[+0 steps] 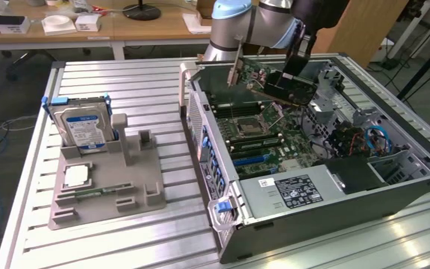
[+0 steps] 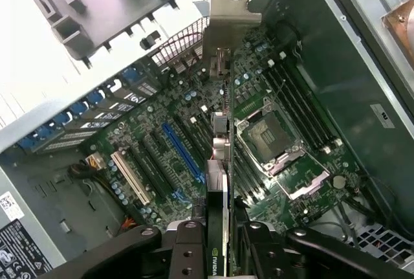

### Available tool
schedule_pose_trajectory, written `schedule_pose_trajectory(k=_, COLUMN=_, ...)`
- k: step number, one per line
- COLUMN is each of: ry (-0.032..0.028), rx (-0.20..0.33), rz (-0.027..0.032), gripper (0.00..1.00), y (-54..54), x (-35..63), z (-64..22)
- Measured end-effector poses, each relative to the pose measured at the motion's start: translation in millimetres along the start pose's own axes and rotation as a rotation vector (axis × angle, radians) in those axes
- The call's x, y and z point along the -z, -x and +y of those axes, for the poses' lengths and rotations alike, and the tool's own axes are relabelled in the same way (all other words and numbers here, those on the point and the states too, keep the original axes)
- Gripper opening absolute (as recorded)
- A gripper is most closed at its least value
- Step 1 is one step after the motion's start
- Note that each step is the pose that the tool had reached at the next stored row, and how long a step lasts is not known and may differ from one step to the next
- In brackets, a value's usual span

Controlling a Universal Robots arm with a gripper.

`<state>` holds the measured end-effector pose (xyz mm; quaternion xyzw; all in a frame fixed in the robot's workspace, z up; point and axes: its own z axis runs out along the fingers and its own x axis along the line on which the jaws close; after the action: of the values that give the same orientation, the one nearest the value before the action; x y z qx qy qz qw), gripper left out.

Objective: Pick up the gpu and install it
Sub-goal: 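Insert the gpu into the slot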

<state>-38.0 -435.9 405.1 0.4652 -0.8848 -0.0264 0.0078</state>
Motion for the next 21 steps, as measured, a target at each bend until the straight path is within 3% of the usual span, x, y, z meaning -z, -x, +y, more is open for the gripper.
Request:
schedule_pose_trajectory(k=7, ry=0.0007, rx=0.052, rz=0.0028, gripper=0.26, y=2.0, x=-1.7, z=-2.9)
schedule_pose_trajectory(k=16, ry=0.0040, rx=0.170, rz=0.0056, gripper=0.26, y=2.1, x=-6.7, z=-3.1)
schedule_pose_trajectory(k=21, ry=0.0024, rx=0.204, rz=0.0060, gripper=0.26, y=2.1, x=-7.5, z=-3.3)
